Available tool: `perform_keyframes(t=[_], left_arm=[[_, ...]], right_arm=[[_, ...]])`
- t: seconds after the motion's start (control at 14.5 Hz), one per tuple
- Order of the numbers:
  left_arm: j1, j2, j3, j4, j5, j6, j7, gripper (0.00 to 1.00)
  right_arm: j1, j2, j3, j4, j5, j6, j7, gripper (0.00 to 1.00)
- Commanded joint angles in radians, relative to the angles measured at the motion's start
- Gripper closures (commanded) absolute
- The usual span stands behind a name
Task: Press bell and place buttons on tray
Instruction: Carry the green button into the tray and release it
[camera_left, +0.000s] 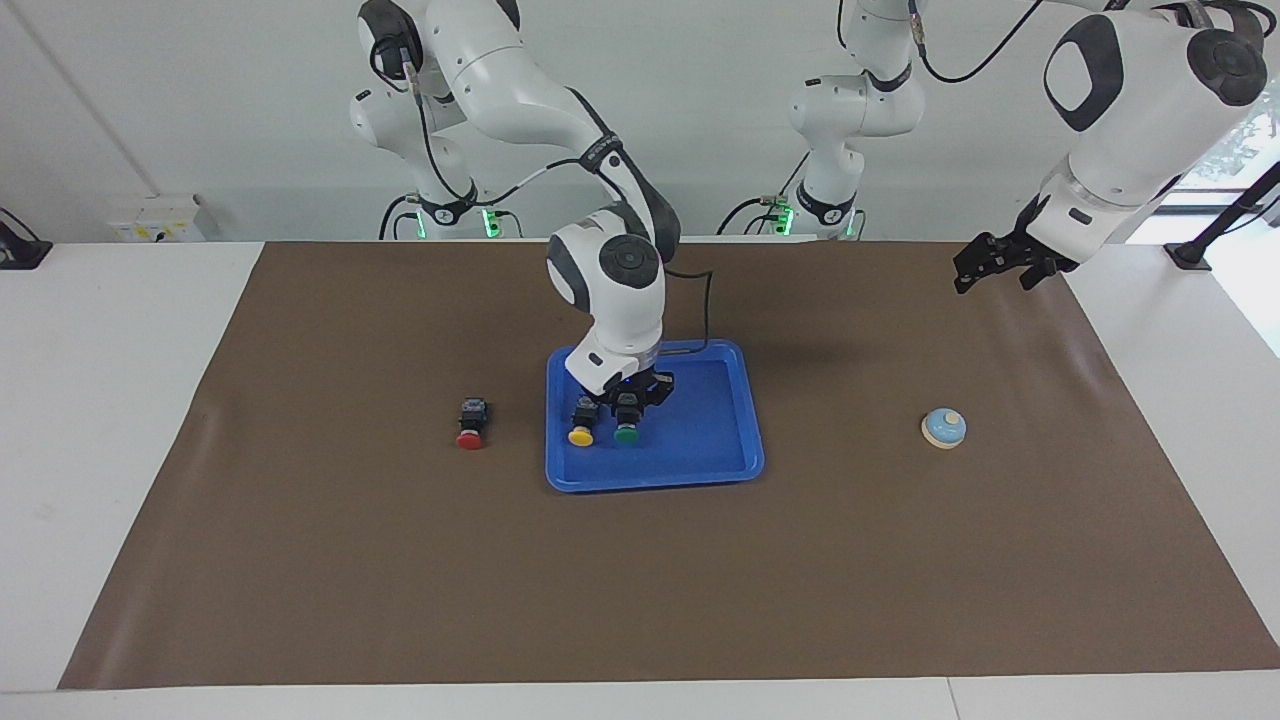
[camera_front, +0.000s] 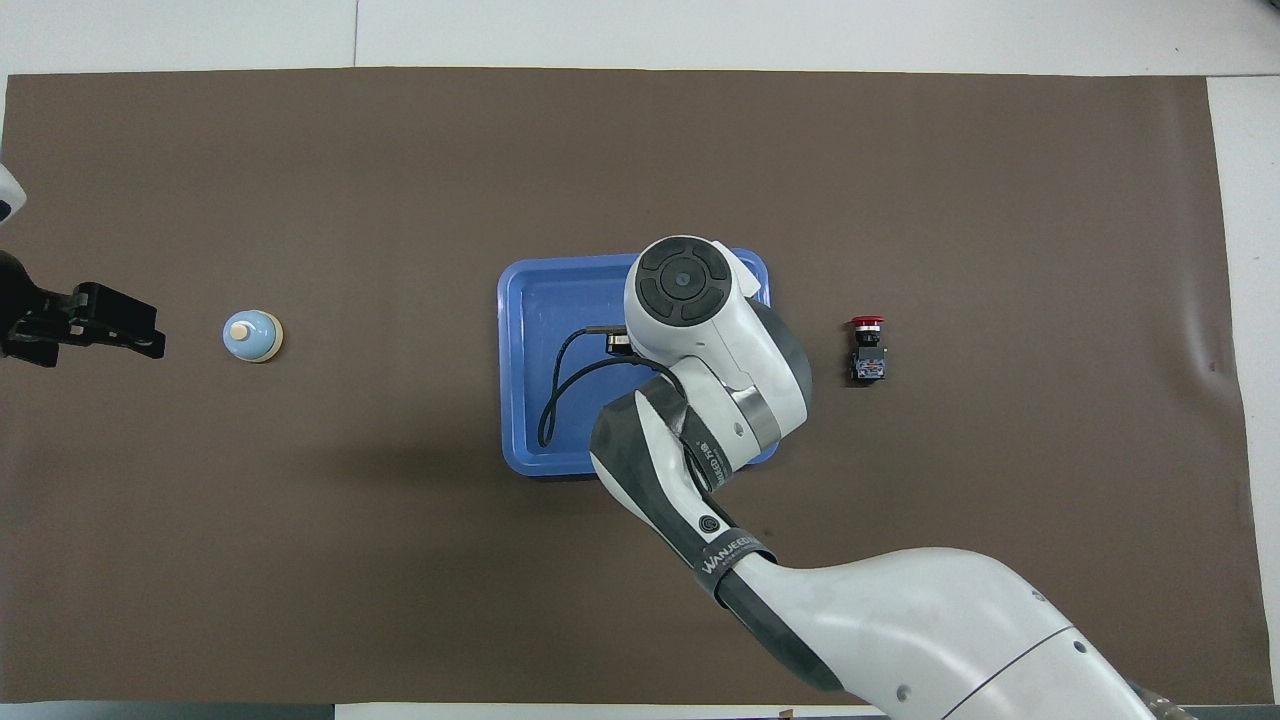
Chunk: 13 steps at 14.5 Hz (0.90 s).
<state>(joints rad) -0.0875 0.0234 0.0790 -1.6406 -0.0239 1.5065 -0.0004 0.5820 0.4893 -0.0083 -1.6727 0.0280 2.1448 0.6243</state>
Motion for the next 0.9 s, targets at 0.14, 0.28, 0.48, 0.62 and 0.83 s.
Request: perform_keyframes(t=[0.14, 0.28, 0.48, 0.62, 0.83], left_arm=[[-0.002, -0.008, 0.002, 0.008, 0.012, -0.015, -0.001, 0.0], [-0.003, -0.008, 0.002, 0.008, 0.012, -0.015, -0.001, 0.0], [-0.001, -0.008, 0.002, 0.008, 0.013, -0.015, -0.001, 0.0], [-0.003, -0.008, 0.002, 0.008, 0.012, -0.015, -0.001, 0.0], [-0.002, -0.008, 0.002, 0.008, 0.012, -0.015, -0.001, 0.0]], right_arm=[[0.013, 0.003, 0.002, -0.018, 0.036, 0.052, 0.006, 1.0], [0.032, 0.008, 0.001, -0.03, 0.036, 0.053, 0.012, 1.0], [0.035, 0.0, 0.001, -0.061, 0.036, 0.067, 0.021, 0.79], [0.035, -0.003, 0.001, -0.079, 0.036, 0.096, 0.029, 0.16], [0.033, -0.008, -0.002, -0.012, 0.02, -0.009, 0.029, 0.0]])
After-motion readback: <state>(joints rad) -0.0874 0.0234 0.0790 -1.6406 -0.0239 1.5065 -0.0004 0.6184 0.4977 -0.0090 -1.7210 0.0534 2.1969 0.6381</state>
